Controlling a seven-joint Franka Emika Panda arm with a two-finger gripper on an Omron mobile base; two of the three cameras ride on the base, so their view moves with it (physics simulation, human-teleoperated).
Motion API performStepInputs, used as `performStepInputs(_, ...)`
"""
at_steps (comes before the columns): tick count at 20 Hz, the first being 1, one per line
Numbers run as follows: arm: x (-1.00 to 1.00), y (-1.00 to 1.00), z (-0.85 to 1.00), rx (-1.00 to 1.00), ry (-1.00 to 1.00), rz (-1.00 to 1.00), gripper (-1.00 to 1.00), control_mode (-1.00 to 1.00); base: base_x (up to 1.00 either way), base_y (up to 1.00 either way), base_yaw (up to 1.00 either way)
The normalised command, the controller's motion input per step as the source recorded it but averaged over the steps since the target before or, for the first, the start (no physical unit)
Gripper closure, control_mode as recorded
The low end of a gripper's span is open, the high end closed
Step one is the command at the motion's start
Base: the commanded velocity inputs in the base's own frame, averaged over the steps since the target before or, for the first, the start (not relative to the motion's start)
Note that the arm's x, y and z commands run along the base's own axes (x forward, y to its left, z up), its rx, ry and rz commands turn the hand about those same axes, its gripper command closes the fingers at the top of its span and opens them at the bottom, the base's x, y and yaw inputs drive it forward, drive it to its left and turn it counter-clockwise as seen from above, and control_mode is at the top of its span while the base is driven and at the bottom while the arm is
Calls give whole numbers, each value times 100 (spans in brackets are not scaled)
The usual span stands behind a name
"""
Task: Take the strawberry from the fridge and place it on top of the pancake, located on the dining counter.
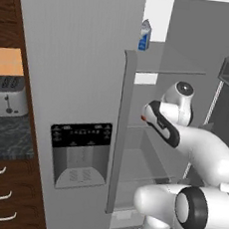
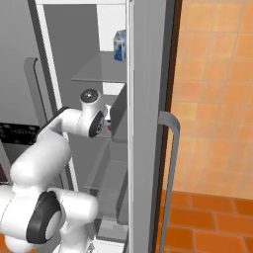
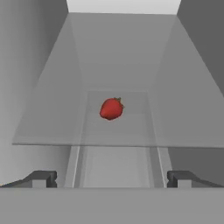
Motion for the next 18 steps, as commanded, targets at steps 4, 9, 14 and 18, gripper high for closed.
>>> performStepInputs(4,67,0,-22,0,2,0,-100,-100,0,0,0)
performStepInputs(9,59,0,-26,0,2,2,-100,-100,0,0,0)
performStepInputs(14,59,0,-29,0,0,0,-100,-100,0,0,0)
performStepInputs(18,32,0,-21,0,0,0,-100,-100,0,0,0)
